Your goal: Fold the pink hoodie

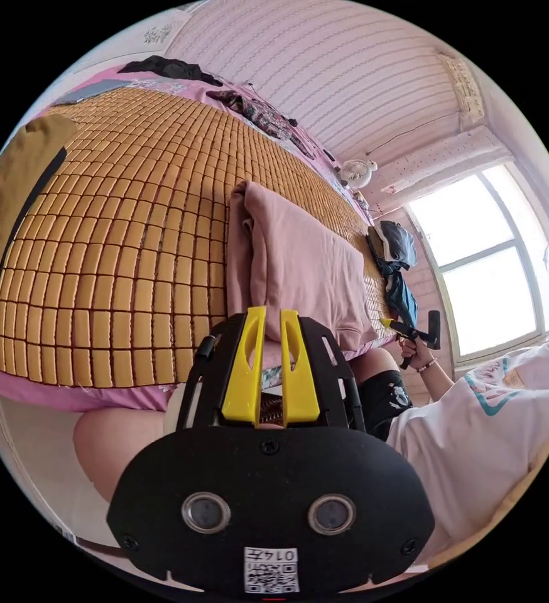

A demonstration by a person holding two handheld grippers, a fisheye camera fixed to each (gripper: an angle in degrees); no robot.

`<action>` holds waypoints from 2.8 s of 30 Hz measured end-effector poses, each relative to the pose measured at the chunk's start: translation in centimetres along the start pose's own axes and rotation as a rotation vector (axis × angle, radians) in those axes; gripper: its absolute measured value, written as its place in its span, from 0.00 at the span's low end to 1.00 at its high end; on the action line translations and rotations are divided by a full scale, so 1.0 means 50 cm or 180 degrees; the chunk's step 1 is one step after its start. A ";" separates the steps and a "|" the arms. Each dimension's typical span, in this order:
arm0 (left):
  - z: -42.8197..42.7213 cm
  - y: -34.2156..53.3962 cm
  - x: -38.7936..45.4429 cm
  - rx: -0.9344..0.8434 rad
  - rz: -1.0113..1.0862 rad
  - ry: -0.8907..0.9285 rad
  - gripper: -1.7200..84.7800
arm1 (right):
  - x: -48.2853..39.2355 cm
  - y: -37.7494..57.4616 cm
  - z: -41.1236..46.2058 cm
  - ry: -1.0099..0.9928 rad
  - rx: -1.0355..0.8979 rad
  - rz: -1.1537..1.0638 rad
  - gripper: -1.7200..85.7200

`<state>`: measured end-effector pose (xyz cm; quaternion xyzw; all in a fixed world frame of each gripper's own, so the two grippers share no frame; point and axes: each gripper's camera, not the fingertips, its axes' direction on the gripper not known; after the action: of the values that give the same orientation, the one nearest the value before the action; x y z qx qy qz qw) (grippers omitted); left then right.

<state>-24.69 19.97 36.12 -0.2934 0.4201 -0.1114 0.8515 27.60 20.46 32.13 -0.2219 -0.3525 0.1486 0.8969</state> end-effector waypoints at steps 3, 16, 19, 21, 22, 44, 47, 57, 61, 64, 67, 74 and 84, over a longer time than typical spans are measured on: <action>0.054 -0.018 0.073 -0.0068 0.0394 -0.0178 0.02 | -0.092 -0.052 0.036 0.0419 -0.0026 -0.0518 0.10; 0.415 0.083 0.350 -0.0859 0.2132 -0.0933 0.01 | -0.490 -0.404 0.409 0.1415 -0.1229 -0.2716 0.02; 0.425 0.094 0.348 -0.0837 0.2064 -0.0918 0.01 | -0.522 -0.408 0.491 0.1780 -0.1358 -0.2881 0.02; 0.433 0.095 0.345 -0.0880 0.2049 -0.0867 0.01 | -0.542 -0.407 0.511 0.1982 -0.1454 -0.2935 0.02; 0.437 0.095 0.341 -0.0894 0.1994 -0.0812 0.01 | -0.549 -0.403 0.517 0.2048 -0.1460 -0.2992 0.02; 0.443 0.190 0.325 -0.0712 0.2241 -0.0577 0.01 | -0.325 -0.370 0.255 0.1004 -0.0609 -0.1874 0.01; 0.421 0.208 0.324 -0.0482 0.2358 -0.0462 0.01 | -0.202 -0.245 0.137 0.1007 -0.0398 -0.1384 0.02; 0.466 0.186 0.375 -0.0250 0.2698 0.0101 0.16 | 0.103 -0.007 0.018 0.0775 -0.0829 -0.0070 0.11; 0.521 0.179 0.417 -0.0475 0.2832 0.0252 0.21 | 0.170 0.005 -0.045 0.0022 -0.0513 0.0090 0.07; 0.560 0.170 0.447 -0.0487 0.2926 0.0244 0.22 | 0.212 0.003 -0.094 -0.0830 -0.0128 0.0197 0.07; 0.590 0.154 0.460 -0.0492 0.2873 0.0163 0.20 | 0.233 0.005 -0.134 -0.1373 0.0258 0.0260 0.06; 0.547 0.164 0.427 -0.0484 0.2736 -0.0191 0.07 | 0.318 0.050 -0.199 -0.1136 0.0650 0.0597 0.09; 0.401 0.239 0.385 -0.0661 0.2878 -0.0055 0.07 | 0.463 0.074 -0.085 -0.1793 0.1095 0.1884 0.13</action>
<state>2.24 29.31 26.02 -0.1655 0.5077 0.3162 0.7841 46.53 32.20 40.61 -0.1116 -0.4745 0.5103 0.7085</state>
